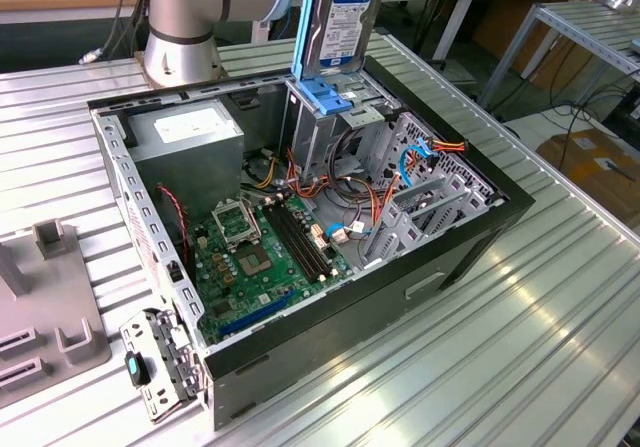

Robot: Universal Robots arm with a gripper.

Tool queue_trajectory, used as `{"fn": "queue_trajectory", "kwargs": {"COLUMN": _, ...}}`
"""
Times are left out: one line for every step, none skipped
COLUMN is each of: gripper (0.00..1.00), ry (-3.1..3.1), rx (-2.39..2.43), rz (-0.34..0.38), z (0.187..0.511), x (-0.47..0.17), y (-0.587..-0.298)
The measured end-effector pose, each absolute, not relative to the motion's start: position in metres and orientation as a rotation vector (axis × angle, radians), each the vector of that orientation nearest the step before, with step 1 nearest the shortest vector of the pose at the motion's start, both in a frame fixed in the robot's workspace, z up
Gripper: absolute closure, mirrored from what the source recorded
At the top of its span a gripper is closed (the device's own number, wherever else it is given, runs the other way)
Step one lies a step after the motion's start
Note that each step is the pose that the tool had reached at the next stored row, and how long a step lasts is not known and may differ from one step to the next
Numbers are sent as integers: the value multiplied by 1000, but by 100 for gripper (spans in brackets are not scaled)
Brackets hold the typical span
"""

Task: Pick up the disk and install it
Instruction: 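Pick up the disk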

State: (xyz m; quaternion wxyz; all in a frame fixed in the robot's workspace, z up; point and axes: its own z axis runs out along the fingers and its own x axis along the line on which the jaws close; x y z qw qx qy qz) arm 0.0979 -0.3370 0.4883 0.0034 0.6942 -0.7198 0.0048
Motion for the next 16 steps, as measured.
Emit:
{"fn": "queue_trajectory", "kwargs": {"gripper": 65, "ry": -2256, "rx": 2176, "rz": 15, "z": 488, "x": 100, "y": -337}}
{"fn": "queue_trajectory", "kwargs": {"gripper": 65, "ry": -2256, "rx": 2176, "rz": 15, "z": 488, "x": 101, "y": -337}}
{"fn": "queue_trajectory", "kwargs": {"gripper": 65, "ry": -2256, "rx": 2176, "rz": 15, "z": 488, "x": 101, "y": -337}}
{"fn": "queue_trajectory", "kwargs": {"gripper": 65, "ry": -2257, "rx": 2176, "rz": 15, "z": 488, "x": 101, "y": -337}}
{"fn": "queue_trajectory", "kwargs": {"gripper": 65, "ry": -2256, "rx": 2176, "rz": 15, "z": 488, "x": 101, "y": -337}}
{"fn": "queue_trajectory", "kwargs": {"gripper": 65, "ry": -2256, "rx": 2176, "rz": 15, "z": 488, "x": 101, "y": -337}}
{"fn": "queue_trajectory", "kwargs": {"gripper": 65, "ry": -2256, "rx": 2176, "rz": 16, "z": 488, "x": 101, "y": -337}}
{"fn": "queue_trajectory", "kwargs": {"gripper": 65, "ry": -2256, "rx": 2175, "rz": 16, "z": 488, "x": 101, "y": -337}}
{"fn": "queue_trajectory", "kwargs": {"gripper": 65, "ry": -2256, "rx": 2175, "rz": 17, "z": 488, "x": 101, "y": -337}}
{"fn": "queue_trajectory", "kwargs": {"gripper": 65, "ry": -2255, "rx": 2175, "rz": 18, "z": 488, "x": 101, "y": -339}}
{"fn": "queue_trajectory", "kwargs": {"gripper": 65, "ry": -2255, "rx": 2175, "rz": 18, "z": 488, "x": 101, "y": -340}}
{"fn": "queue_trajectory", "kwargs": {"gripper": 65, "ry": -2255, "rx": 2174, "rz": 19, "z": 488, "x": 101, "y": -342}}
{"fn": "queue_trajectory", "kwargs": {"gripper": 65, "ry": -2255, "rx": 2174, "rz": 19, "z": 488, "x": 101, "y": -343}}
{"fn": "queue_trajectory", "kwargs": {"gripper": 65, "ry": -2254, "rx": 2174, "rz": 20, "z": 488, "x": 101, "y": -346}}
{"fn": "queue_trajectory", "kwargs": {"gripper": 65, "ry": -2254, "rx": 2174, "rz": 20, "z": 488, "x": 101, "y": -347}}
{"fn": "queue_trajectory", "kwargs": {"gripper": 65, "ry": -2254, "rx": 2174, "rz": 21, "z": 488, "x": 101, "y": -348}}
